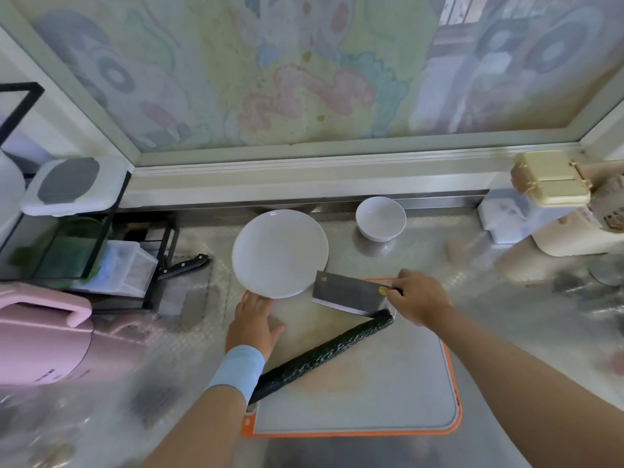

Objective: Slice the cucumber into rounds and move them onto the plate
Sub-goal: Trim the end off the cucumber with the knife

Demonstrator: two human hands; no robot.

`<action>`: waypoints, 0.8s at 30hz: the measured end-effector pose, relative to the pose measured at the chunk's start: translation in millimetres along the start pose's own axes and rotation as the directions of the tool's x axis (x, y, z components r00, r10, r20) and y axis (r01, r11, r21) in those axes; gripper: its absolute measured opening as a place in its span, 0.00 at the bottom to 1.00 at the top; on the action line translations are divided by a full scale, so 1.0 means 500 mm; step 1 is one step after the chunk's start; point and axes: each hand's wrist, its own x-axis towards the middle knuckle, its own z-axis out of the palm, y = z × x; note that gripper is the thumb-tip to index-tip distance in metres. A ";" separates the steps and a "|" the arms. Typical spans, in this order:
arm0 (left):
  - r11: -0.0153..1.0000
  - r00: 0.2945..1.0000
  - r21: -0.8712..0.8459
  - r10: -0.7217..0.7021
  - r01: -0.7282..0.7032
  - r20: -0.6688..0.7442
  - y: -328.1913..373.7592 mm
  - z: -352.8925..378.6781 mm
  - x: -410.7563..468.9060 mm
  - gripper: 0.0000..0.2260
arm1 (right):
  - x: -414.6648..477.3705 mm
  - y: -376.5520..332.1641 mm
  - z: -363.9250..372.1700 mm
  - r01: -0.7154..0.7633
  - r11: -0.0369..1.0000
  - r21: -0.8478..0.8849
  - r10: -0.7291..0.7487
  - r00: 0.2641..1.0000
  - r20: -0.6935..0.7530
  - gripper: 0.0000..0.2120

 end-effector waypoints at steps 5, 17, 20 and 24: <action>1.000 0.993 0.027 -0.012 0.009 0.114 -0.018 0.003 -0.014 0.27 | -0.010 -0.009 0.029 0.008 1.000 -0.009 -0.007 0.998 0.060 0.23; 1.000 0.984 -0.006 -0.002 0.004 0.180 -0.068 -0.007 -0.079 0.28 | -0.089 -0.065 0.064 -0.026 0.999 -0.047 0.034 0.983 0.179 0.22; 0.999 0.975 0.007 -0.047 0.047 0.218 -0.057 -0.022 -0.085 0.24 | -0.105 -0.075 0.053 -0.053 0.999 -0.006 0.053 0.984 0.170 0.23; 0.998 0.997 -0.020 0.058 -0.057 0.049 0.011 -0.042 -0.108 0.12 | -0.131 -0.086 0.026 -0.002 0.999 -0.049 0.003 1.000 0.016 0.15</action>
